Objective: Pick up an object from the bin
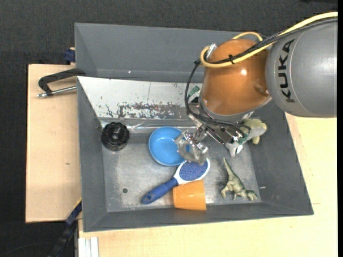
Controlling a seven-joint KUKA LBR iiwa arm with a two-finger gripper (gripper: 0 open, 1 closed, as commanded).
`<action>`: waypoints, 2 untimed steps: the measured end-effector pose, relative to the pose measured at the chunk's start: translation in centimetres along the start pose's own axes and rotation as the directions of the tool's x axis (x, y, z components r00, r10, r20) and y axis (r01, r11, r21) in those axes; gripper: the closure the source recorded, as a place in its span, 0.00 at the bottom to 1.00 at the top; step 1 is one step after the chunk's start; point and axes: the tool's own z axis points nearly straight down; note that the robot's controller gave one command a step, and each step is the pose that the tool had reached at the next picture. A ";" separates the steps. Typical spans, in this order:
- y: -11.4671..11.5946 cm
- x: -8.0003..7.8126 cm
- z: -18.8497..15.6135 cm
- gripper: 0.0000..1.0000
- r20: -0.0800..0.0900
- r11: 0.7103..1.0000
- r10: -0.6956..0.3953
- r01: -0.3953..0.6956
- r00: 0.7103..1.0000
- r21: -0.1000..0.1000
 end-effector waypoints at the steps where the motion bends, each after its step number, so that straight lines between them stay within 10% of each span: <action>1: -0.1 -0.1 -0.2 0.00 0.003 1.000 0.002 -0.002 1.000 0.003; 2: 0.3 0.0 -18.0 0.00 0.014 0.996 -0.094 0.093 0.996 0.013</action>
Offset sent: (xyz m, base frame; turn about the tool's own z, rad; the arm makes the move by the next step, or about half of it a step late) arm 0.0000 0.0000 0.0000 0.0000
